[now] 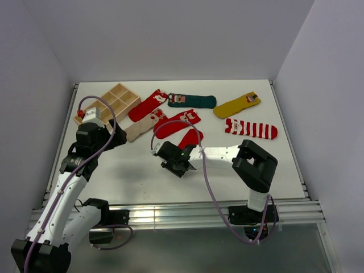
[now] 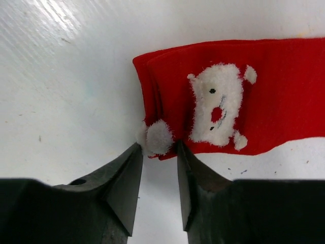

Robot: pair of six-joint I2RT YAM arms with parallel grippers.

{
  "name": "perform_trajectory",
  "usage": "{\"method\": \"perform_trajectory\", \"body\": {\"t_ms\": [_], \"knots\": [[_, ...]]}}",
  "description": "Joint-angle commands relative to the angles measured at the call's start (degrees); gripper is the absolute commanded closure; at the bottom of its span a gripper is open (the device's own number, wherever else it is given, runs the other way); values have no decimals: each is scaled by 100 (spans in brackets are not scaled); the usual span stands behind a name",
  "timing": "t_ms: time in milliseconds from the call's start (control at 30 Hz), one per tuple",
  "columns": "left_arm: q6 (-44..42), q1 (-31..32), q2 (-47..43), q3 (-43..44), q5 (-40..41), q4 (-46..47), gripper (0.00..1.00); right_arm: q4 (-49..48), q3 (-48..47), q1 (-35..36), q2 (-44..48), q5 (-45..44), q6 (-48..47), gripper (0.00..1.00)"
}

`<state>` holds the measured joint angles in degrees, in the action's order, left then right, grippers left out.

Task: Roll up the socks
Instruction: Roll the sock at the center of the board.

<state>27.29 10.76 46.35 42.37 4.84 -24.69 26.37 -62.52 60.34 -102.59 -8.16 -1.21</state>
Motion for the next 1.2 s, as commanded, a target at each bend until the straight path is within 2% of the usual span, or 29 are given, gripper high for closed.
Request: {"method": "perform_trajectory", "body": {"t_ms": [0, 67, 200, 333, 467, 533, 733, 933, 1167], "knots": [[31, 5, -20, -36, 17, 113, 1, 140, -251, 136, -253, -19, 104, 64], [40, 13, -12, -18, 43, 113, 1, 175, -383, 145, -340, -10, 113, 69], [40, 5, -21, -36, 26, 113, 1, 210, -594, 163, -438, 95, 306, 88], [66, 13, 32, -45, -167, 157, 0, 123, -735, 145, -429, 359, 429, 99], [294, 5, 94, -18, -369, 157, 1, -44, -805, -21, -350, 789, 569, 100], [452, 13, 137, -18, -422, 114, 1, -123, -788, -136, -306, 1272, 666, 100], [1190, 215, 296, -237, -712, 279, 1, -500, -577, -786, -183, 2325, 999, 100], [2033, 926, 629, -782, -765, 877, 1, -1002, -287, -1410, -183, 3432, 1351, 100], [2465, 1630, 1201, -1055, -713, 1844, 4, -1853, 47, -1972, -385, 4532, 1861, 100]]}}
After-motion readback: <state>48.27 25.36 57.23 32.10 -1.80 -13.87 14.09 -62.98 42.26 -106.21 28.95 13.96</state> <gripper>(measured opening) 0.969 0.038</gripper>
